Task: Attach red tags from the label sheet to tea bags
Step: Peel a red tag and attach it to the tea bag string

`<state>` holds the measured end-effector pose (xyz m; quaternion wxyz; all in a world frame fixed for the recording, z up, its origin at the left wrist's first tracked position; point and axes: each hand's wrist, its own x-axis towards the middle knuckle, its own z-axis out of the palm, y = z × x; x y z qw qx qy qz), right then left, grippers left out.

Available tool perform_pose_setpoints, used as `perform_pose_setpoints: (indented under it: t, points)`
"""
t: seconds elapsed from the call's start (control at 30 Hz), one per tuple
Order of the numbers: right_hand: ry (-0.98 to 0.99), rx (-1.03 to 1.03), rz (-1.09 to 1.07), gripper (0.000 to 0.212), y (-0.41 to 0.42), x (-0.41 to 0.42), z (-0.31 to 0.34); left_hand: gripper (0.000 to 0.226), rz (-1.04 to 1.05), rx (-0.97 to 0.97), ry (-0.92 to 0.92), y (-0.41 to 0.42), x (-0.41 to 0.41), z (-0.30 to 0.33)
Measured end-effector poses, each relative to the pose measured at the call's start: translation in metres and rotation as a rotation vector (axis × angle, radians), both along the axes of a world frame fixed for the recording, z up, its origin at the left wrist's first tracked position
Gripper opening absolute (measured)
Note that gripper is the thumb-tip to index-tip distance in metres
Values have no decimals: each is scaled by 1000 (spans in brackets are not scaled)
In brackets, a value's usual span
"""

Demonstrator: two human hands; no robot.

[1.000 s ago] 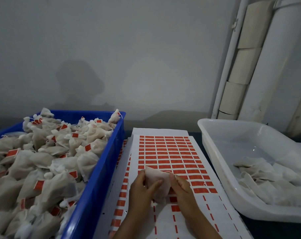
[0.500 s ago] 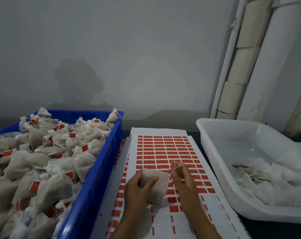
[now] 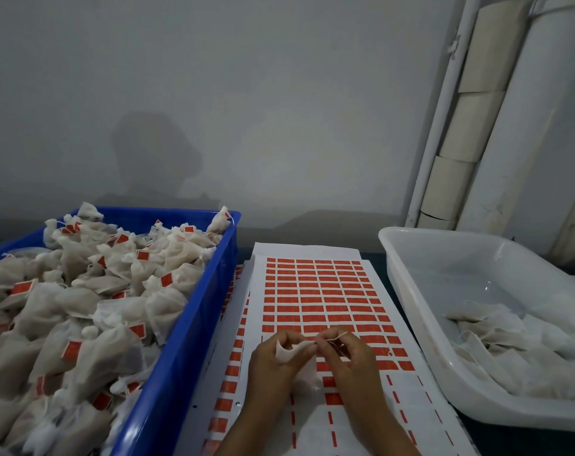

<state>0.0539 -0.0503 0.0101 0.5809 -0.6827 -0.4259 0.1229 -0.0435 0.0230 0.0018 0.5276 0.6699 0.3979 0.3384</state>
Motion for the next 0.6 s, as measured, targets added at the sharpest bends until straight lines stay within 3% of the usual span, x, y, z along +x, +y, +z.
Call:
perform_pose_setpoints:
  t: [0.07, 0.17, 0.37, 0.6]
  points:
    - [-65, 3, -11, 7, -1, -1, 1, 10, -38, -76, -75, 1, 0, 0]
    - [-135, -6, -28, 6, -1, 1, 0, 6, -23, -34, -78, -1, -3, 2]
    - [-298, -49, -29, 9, -2, 1, 1, 13, 60, 83, -39, -5, -5, 4]
    - [-401, -87, -84, 25, 1, 2, 0, 11, 87, 22, -65, -6, -3, 3]
